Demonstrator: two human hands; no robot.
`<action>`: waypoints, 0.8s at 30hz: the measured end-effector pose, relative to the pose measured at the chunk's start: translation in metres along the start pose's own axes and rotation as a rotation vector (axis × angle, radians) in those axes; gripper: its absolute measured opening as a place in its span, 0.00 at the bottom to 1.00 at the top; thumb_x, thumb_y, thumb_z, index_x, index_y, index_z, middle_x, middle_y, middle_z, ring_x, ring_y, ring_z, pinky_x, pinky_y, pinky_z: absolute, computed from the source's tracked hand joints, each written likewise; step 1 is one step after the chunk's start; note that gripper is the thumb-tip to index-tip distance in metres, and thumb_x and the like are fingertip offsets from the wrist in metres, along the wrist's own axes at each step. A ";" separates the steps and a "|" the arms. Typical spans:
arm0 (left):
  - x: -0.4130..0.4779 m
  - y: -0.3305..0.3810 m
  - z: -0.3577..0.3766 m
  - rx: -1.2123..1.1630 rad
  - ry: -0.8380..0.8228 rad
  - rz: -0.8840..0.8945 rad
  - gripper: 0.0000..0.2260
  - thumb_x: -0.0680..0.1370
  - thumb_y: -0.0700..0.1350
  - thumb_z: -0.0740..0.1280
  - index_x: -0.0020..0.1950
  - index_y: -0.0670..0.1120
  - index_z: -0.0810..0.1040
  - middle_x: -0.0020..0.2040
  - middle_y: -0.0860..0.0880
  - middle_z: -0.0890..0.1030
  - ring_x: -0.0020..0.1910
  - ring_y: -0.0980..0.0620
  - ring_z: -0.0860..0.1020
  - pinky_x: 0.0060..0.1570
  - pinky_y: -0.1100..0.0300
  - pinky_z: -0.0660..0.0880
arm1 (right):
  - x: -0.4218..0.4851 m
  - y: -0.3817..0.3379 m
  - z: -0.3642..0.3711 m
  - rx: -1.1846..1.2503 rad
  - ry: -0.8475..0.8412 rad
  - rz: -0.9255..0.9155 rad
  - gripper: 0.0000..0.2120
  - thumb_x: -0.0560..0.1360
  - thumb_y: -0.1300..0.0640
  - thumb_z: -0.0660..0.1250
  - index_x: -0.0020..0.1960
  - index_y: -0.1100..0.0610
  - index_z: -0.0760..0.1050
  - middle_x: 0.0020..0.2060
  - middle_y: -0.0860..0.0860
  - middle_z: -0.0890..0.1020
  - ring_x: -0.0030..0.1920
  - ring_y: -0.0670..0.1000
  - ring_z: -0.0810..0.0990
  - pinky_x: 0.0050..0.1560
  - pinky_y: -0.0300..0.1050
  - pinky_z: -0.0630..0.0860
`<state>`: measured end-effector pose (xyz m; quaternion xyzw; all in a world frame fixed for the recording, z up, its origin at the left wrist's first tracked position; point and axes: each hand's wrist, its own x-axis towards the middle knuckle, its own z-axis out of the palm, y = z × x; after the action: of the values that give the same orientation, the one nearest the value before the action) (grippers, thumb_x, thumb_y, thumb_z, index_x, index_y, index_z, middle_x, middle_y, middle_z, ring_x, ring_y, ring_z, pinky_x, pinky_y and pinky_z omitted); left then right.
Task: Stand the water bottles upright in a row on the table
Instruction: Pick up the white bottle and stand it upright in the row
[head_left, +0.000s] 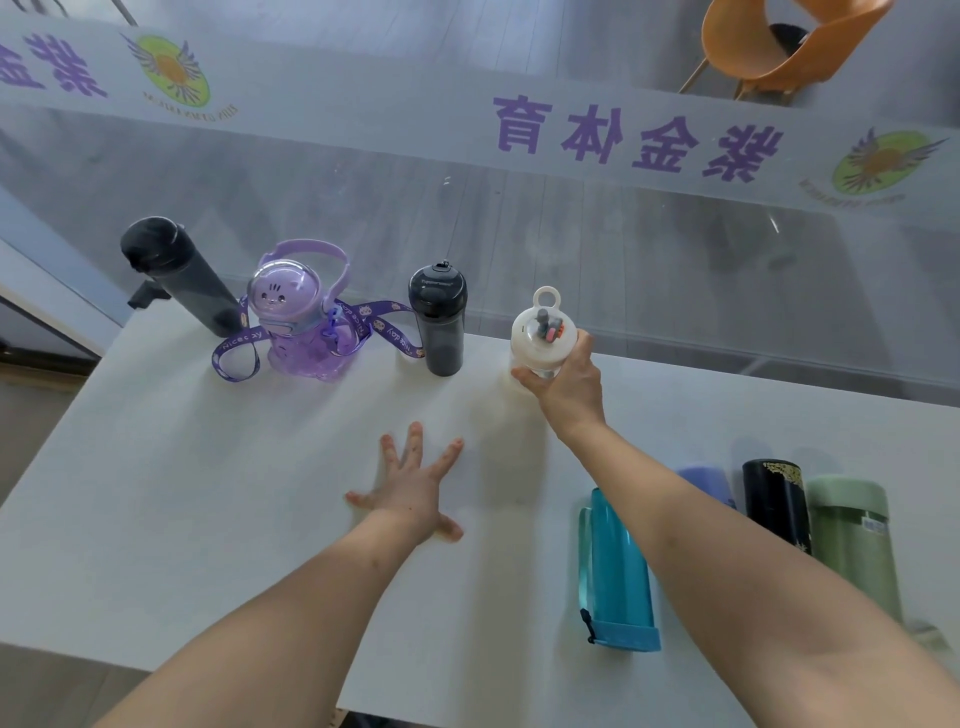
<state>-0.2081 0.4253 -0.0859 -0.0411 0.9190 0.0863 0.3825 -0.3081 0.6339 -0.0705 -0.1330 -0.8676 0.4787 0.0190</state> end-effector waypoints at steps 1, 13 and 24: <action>0.000 0.000 0.000 0.005 0.001 -0.001 0.58 0.68 0.60 0.81 0.75 0.77 0.35 0.79 0.56 0.25 0.78 0.41 0.27 0.60 0.17 0.60 | 0.000 0.000 0.000 0.004 0.002 -0.002 0.36 0.69 0.49 0.81 0.67 0.54 0.63 0.55 0.47 0.77 0.53 0.53 0.78 0.53 0.48 0.75; 0.003 -0.001 0.002 -0.007 0.004 -0.003 0.58 0.67 0.61 0.81 0.74 0.78 0.35 0.78 0.57 0.24 0.78 0.42 0.27 0.59 0.17 0.60 | 0.002 -0.001 0.001 0.012 0.012 0.000 0.37 0.68 0.49 0.82 0.67 0.54 0.63 0.55 0.46 0.77 0.53 0.53 0.78 0.53 0.48 0.75; 0.003 -0.002 0.003 -0.013 0.005 0.000 0.58 0.67 0.60 0.81 0.74 0.78 0.35 0.78 0.57 0.24 0.78 0.42 0.26 0.60 0.17 0.59 | 0.004 0.001 0.000 0.006 -0.006 0.001 0.38 0.66 0.46 0.83 0.66 0.52 0.63 0.58 0.47 0.77 0.55 0.53 0.78 0.54 0.49 0.76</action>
<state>-0.2084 0.4242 -0.0903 -0.0437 0.9193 0.0924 0.3800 -0.3116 0.6358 -0.0717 -0.1319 -0.8663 0.4815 0.0164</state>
